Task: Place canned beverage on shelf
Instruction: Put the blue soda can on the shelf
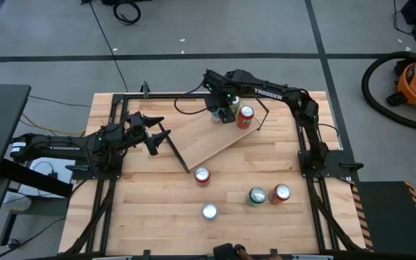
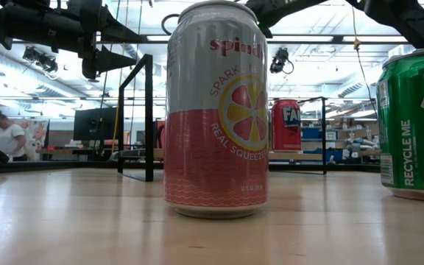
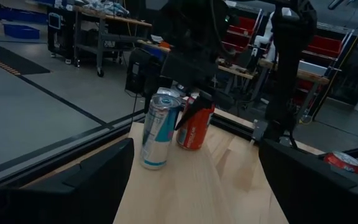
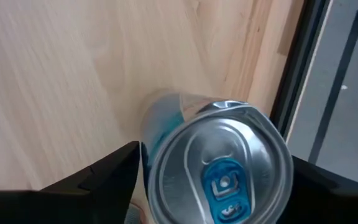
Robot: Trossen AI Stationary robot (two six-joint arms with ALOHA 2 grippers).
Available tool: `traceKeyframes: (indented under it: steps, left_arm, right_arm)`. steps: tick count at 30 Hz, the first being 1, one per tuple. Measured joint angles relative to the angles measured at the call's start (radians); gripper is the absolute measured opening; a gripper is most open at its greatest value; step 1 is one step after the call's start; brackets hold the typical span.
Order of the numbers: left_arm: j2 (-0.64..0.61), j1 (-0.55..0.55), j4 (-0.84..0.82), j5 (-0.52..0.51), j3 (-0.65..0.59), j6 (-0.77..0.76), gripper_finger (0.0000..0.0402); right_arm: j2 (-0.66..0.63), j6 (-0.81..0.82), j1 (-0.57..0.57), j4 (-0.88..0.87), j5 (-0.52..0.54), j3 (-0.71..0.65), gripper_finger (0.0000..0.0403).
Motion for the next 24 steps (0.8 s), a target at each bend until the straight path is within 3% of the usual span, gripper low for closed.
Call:
traceKeyframes:
  steps: [13, 24]
  left_arm:
    - [0.000, 0.000, -0.011, 0.000, 0.000, -0.006, 0.0357]
    - [0.000, 0.000, -0.015, 0.000, 0.000, -0.010, 0.0357]
  right_arm:
    - [-0.001, 0.000, 0.053, -0.014, 0.147, -0.001, 0.0316]
    - [-0.003, 0.038, 0.061, -0.041, 0.135, 0.054, 0.0331]
